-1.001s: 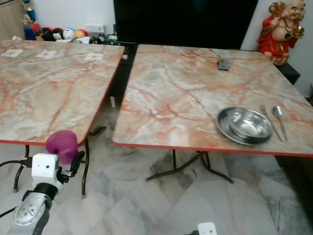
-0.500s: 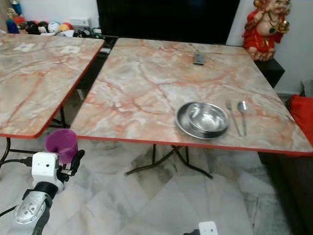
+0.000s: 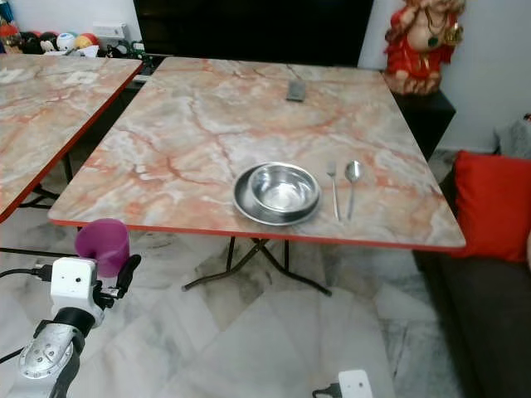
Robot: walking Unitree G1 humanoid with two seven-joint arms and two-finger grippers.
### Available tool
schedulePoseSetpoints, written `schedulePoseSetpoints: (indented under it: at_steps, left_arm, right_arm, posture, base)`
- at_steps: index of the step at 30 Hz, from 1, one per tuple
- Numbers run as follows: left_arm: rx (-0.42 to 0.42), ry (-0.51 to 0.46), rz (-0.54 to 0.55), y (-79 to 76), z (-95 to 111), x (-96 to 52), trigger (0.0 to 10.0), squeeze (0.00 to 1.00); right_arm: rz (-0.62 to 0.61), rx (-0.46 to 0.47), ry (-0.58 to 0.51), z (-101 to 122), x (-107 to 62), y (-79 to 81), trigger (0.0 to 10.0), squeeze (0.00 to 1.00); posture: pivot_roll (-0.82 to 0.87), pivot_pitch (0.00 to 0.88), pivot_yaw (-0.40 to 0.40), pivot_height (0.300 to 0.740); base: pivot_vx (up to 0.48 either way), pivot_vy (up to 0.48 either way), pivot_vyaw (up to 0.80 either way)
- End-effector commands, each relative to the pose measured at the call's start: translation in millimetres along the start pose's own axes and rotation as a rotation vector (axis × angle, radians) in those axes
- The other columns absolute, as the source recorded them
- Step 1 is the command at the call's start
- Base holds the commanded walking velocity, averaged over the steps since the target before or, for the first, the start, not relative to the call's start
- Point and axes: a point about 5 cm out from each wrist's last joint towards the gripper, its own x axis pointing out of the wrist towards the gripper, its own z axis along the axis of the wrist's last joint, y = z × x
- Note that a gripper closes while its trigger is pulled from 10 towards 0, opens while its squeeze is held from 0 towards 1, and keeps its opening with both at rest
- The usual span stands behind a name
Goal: Setting the table
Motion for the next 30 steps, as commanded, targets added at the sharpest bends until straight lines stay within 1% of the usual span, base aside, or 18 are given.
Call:
schedulePoseSetpoints:
  at_steps: [1, 5, 10, 20, 24, 27, 30]
  left_arm:
    - [0.005, 0.005, 0.002, 3.6, -0.5, -1.9, 10.0, 0.0]
    - [-0.01, 0.001, 0.005, 3.3, 0.7, -1.5, 10.0, 0.0]
    - [-0.035, 0.002, -0.021, -1.0, 1.3, -0.7, 10.0, 0.0]
    - [-0.036, 0.001, -0.039, -3.1, 1.4, -0.6, 10.0, 0.0]
    - [-0.036, 0.0, -0.045, -4.7, 1.6, -1.0, 10.0, 0.0]
    - [-0.036, 0.001, -0.047, -4.8, 1.6, -1.2, 10.0, 0.0]
    - [-0.035, -0.001, -0.051, -5.4, 1.8, -1.2, 10.0, 0.0]
  right_arm:
    - [0.002, 0.004, 0.011, -2.1, -0.4, 1.1, 10.0, 0.0]
    - [0.002, 0.004, 0.012, -2.2, -0.4, 0.8, 10.0, 0.0]
    - [0.001, 0.003, 0.012, -2.1, -0.4, 0.7, 10.0, 0.0]
    - [-0.014, 0.017, 0.019, -3.2, -0.6, 0.5, 10.0, 0.0]
    - [-0.009, 0.033, 0.027, -4.0, -0.6, 1.0, 10.0, 0.0]
    - [-0.008, 0.023, 0.022, -3.6, -0.6, 1.1, 10.0, 0.0]
    - [-0.01, 0.019, 0.02, -3.9, -0.8, 1.2, 10.0, 0.0]
  posture:
    - [0.04, 0.119, -0.015, 0.74]
    - [0.04, 0.12, -0.016, 0.74]
    - [0.04, 0.12, -0.016, 0.74]
    - [0.04, 0.119, -0.015, 0.74]
    - [0.04, 0.119, -0.015, 0.74]
    - [0.04, 0.121, -0.014, 0.74]
    - [0.03, 0.121, -0.011, 0.74]
  base:
    - [0.0, 0.0, 0.0]
    - [0.0, 0.0, 0.0]
    - [0.0, 0.0, 0.0]
    - [0.315, 0.0, 0.0]
    - [0.362, 0.0, -0.71]
    - [0.364, 0.0, -0.77]
    - [0.365, 0.0, -0.16]
